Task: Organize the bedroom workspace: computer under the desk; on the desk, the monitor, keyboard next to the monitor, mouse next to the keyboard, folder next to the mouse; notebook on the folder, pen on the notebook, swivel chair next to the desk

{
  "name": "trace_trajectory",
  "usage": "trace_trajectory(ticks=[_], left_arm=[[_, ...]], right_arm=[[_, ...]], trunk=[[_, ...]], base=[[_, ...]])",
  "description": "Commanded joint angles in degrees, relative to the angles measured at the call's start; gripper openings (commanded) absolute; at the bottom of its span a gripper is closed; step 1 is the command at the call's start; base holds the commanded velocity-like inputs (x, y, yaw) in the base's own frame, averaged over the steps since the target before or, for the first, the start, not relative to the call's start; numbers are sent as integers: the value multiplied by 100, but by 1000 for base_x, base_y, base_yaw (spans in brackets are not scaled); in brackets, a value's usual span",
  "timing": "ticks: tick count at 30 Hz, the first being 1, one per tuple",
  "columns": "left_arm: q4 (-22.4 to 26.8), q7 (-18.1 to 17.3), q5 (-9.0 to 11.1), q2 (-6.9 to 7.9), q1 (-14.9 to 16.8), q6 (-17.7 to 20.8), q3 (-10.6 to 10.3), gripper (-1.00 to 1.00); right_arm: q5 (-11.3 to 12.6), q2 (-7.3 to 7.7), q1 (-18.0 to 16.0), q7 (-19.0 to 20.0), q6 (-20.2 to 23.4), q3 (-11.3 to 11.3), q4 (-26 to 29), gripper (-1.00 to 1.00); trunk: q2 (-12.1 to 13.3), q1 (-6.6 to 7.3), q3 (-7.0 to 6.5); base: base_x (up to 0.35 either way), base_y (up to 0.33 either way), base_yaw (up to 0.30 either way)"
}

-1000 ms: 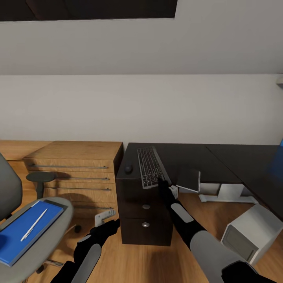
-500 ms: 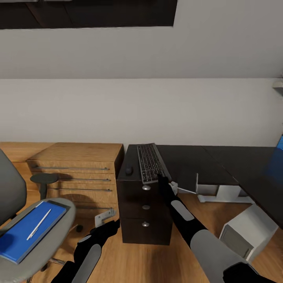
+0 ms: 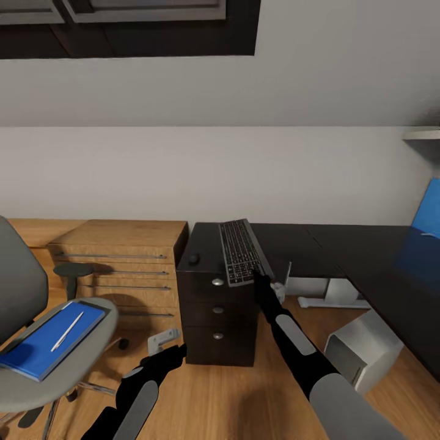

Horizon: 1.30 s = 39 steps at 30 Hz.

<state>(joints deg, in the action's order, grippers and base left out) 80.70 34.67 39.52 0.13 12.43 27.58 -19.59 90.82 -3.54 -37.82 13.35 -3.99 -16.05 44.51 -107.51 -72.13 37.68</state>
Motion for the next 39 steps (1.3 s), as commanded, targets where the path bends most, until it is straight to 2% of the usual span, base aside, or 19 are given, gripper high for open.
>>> trace_trajectory(ticks=[1, 8, 15, 25, 29, 32, 34, 35, 39], left_arm=[[-3, 50, 38, 5, 5, 6, -8, 100], [-18, 42, 30, 4, 5, -6, -23, 100], [-19, 44, 29, 4, 5, -7, -34, 100], [-19, 49, 31, 1, 5, -4, -31, 100], [-19, 52, 30, -4, 5, -6, -153, 100], [-19, 65, 23, 4, 5, -7, -233, 100], [-19, 74, 29, -1, 5, -1, -238, 100], [-19, 75, 35, -4, 5, 0, -238, 100], [-19, 75, 38, -4, 5, -2, -238, 100]], right_arm=[[78, 24, -2, 36, -34, -30, 32, -100], [92, 86, 23, 40, 68, -30, 96, -100], [79, 187, 157, 47, 167, -35, 340, -100], [86, 191, 203, 53, 164, -45, 380, -100], [83, 183, 222, 54, 162, -47, 434, -100], [88, 198, 311, 51, 164, -39, 606, -100], [92, 196, 336, -182, 162, -41, 701, -100], [94, 200, 337, -568, 168, -34, 812, -100], [98, 204, 337, -786, 170, -24, 884, -100]], trunk=[[-3, 1, 6], [-3, 1, 6], [-3, 1, 6], [-3, 1, 6], [-3, 1, 6], [117, 67, -48], [197, 111, -84], [237, 133, -102], [398, 220, -174]], base=[[-23, -17, 0], [-5, -34, 0], [-71, -267, 0], [-209, -104, 0], [-22, -4, 0], [-1, 0, 0], [0, 0, 0], [0, 0, 0], [-51, 0, 0]])
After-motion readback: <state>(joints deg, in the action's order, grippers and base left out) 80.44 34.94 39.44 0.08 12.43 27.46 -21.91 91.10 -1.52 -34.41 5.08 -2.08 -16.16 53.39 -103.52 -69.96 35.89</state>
